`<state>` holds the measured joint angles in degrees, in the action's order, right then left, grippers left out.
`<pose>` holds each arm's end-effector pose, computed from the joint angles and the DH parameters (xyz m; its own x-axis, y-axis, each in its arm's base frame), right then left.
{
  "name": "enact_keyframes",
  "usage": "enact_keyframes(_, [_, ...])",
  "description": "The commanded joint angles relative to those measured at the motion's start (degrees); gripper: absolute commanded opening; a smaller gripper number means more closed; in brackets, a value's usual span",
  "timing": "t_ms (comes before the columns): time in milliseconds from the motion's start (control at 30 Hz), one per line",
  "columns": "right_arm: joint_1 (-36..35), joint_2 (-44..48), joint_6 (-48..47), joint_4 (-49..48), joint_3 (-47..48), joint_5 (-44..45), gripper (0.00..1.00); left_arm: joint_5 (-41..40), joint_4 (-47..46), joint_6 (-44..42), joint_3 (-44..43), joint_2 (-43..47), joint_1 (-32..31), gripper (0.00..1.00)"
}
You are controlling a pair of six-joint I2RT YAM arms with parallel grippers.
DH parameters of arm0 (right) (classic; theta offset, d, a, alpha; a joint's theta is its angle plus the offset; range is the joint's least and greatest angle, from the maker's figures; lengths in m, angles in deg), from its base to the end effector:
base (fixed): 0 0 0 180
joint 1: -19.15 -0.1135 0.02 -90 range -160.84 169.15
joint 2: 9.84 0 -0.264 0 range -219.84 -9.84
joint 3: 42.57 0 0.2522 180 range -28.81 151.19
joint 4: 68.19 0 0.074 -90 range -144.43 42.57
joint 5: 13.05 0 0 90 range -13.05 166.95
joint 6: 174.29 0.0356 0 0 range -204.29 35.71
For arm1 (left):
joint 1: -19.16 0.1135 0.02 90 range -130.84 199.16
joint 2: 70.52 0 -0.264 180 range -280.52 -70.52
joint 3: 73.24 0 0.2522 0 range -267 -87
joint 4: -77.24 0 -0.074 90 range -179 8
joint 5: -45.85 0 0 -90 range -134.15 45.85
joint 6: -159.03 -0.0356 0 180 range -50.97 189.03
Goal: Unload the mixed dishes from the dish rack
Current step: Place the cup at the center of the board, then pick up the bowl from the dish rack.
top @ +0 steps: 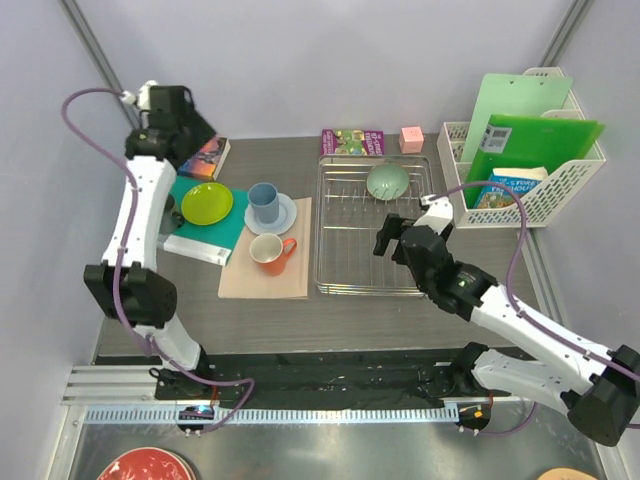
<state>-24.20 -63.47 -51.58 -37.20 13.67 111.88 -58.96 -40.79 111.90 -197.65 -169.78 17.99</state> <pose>0.1639 0.1267 0.2885 -0.3970 0.2345 -0.8874 0.0215 0.9689 0.2464 0.3777 0.0014 0.4163 -0.3134 -0.6515 -0.6909 -0.5431 0.7198 -0.4324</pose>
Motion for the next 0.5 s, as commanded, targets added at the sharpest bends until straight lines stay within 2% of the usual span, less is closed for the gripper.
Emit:
enact_keyframes(0, [5.19, -4.55, 1.20, -2.91, 6.03, 1.63, 1.00, 1.62, -9.07, -2.26, 8.84, 10.12, -12.17, 0.63])
enact_keyframes(33, [8.60, -6.38, 2.00, -4.21, 6.38, 0.75, 1.00, 1.80, -12.92, -3.31, 15.66, 12.14, -14.63, 0.63])
enact_keyframes(67, [10.38, -7.80, 3.23, -4.92, 6.56, -0.12, 1.00, 1.10, -17.40, -4.37, 18.43, 15.56, -19.61, 0.63])
enact_keyframes(167, [15.91, -13.59, 5.87, -7.90, 8.93, -4.44, 0.99, -2.49, -20.51, -5.43, 26.16, 19.70, -28.50, 0.61])
enact_keyframes(267, [16.54, -20.78, 2.98, -10.02, 13.84, -1.81, 0.98, -5.56, -22.27, -5.61, 32.68, 22.26, -35.71, 0.60])
enact_keyframes(333, [16.72, -24.93, -0.52, -10.12, 18.85, 0.47, 0.98, -6.20, -23.77, -5.43, 37.23, 24.64, -39.50, 0.60])
enact_keyframes(467, [16.72, -33.37, -8.33, -14.48, 24.40, 2.59, 0.98, -5.59, -25.35, -4.99, 42.88, 28.68, -42.33, 0.59])
